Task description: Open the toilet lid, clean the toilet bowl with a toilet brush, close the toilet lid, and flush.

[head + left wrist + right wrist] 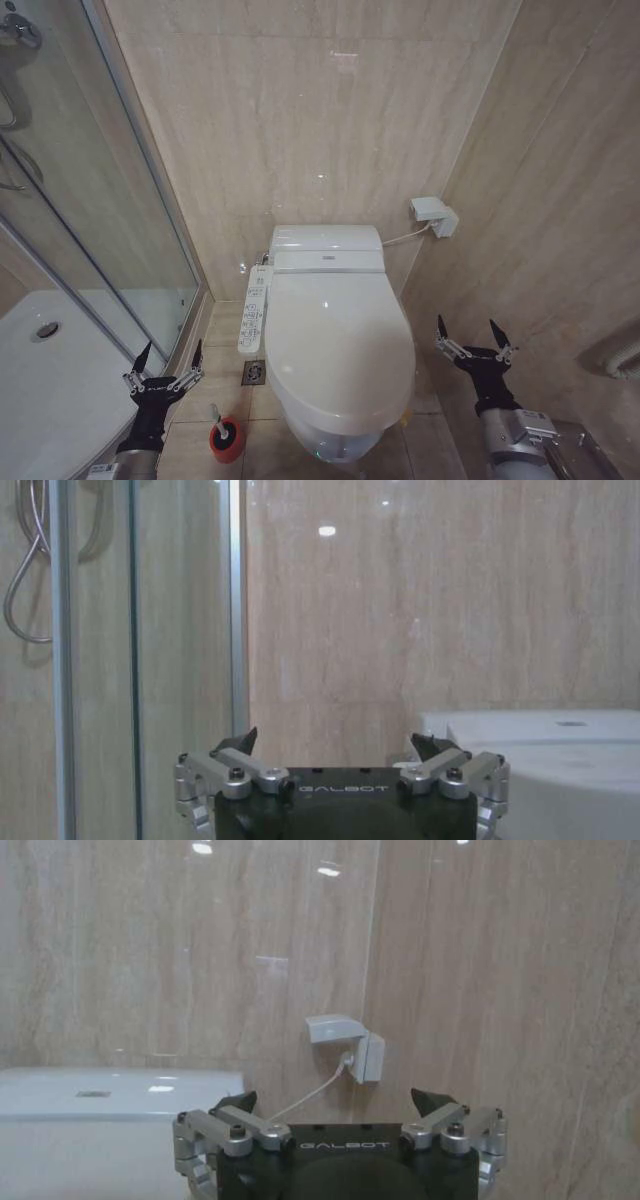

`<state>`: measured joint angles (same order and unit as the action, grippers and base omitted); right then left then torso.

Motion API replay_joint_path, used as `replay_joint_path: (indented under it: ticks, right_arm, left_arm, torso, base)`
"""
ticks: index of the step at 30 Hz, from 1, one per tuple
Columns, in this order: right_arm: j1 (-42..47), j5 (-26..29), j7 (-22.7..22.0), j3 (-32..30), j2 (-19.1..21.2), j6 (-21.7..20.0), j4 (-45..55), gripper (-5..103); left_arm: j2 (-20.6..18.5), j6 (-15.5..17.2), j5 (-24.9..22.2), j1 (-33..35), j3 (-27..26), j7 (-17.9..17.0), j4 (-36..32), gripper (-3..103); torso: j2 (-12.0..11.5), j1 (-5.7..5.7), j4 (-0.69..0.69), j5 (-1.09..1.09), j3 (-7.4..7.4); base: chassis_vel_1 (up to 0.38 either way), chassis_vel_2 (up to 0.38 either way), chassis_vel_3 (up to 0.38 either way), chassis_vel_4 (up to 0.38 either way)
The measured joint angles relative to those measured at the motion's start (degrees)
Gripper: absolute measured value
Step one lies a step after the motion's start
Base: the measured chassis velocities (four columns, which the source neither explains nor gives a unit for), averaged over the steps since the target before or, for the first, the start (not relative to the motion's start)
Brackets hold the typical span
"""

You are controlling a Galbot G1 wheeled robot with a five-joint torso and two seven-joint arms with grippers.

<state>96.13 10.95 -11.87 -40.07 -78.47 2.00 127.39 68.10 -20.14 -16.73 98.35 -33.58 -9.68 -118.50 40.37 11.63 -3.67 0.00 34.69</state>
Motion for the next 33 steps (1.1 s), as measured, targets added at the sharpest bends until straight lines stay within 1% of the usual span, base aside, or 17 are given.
replay_joint_path:
  ticks: [33]
  right_arm:
    - [-0.04,-0.01,-0.05,0.02,0.03,-0.01,-0.09,100]
  left_arm:
    - [0.0,0.0,0.0,0.0,0.0,0.0,0.0,100]
  torso:
    - [0.0,0.0,0.0,0.0,0.0]
  base:
    - [0.0,0.0,0.0,0.0]
